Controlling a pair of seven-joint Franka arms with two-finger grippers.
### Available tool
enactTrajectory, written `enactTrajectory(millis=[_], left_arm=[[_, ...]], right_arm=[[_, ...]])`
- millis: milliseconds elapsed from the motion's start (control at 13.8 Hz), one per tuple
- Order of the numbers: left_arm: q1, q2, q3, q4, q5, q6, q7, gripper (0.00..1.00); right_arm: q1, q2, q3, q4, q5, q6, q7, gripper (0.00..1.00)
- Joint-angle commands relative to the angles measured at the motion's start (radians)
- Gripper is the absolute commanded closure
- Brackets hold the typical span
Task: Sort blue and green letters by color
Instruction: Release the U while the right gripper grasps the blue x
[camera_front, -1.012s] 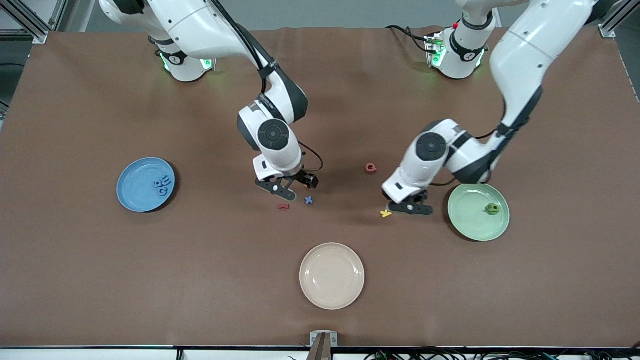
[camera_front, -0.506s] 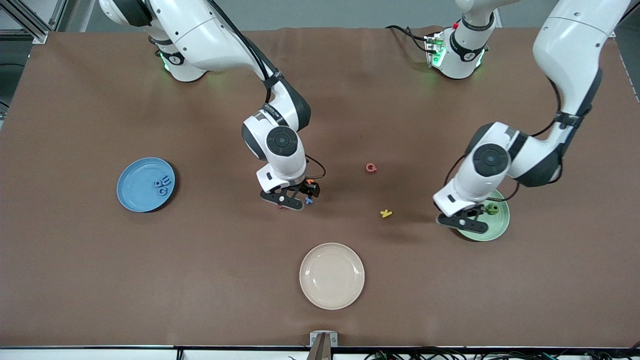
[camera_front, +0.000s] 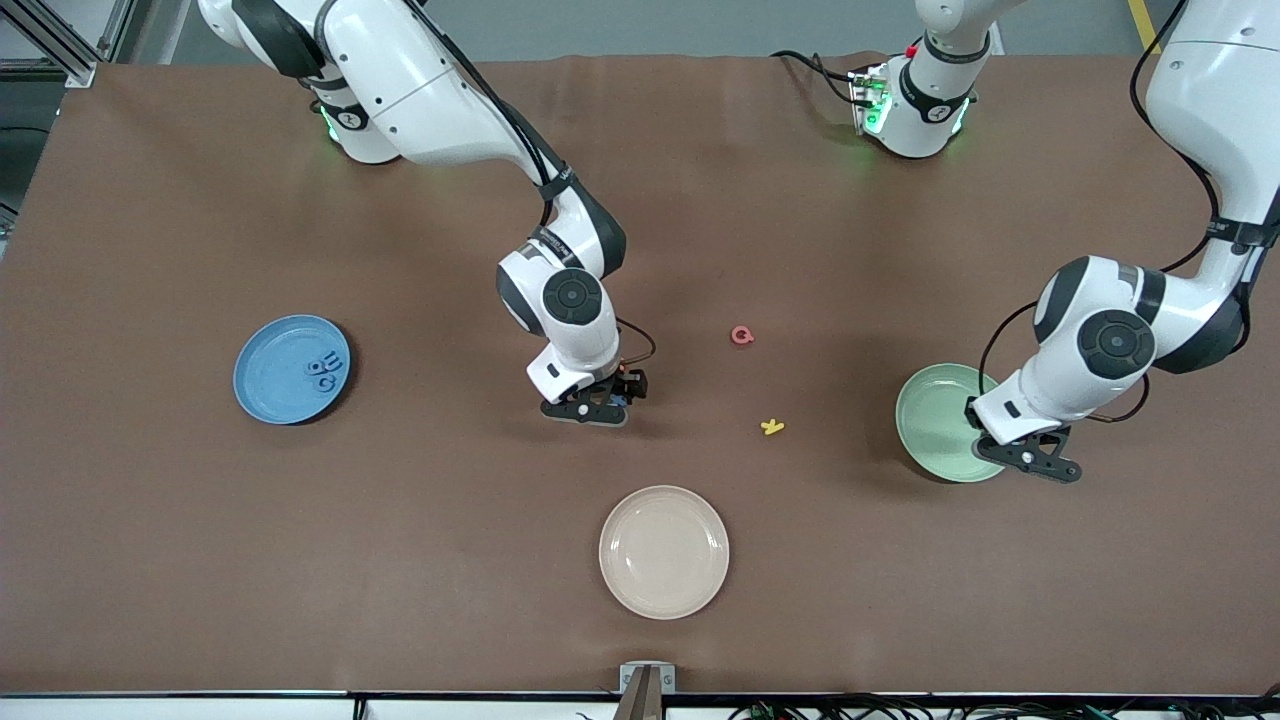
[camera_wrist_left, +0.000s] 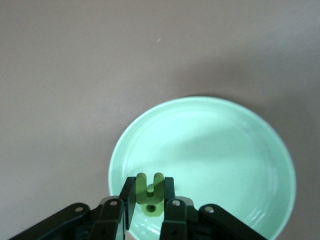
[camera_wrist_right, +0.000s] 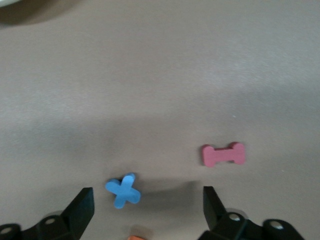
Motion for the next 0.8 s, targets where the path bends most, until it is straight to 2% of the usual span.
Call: enactTrajectory(millis=[0,506,723], left_arm=[[0.040,-0.002,-0.015,-0.019,0.011,-0.012,0.028,0.99],[0.078,0.018,-0.015,-0.053,0.010,-0.012,0.016,0.94],[0.080,0.019,-0.015,-0.062,0.005,-0.012,0.015,0.91]], right_arm=[[0.021,0.027,-0.001,0.062,-0.013,-0.009,-0.030,0.06],[0.033,0.057,-0.002,0.091,-0.046,-0.008,-0.066,0.14],[0.033,0.067,-0.002,0.098,-0.059,-0.008,-0.068,0.29]])
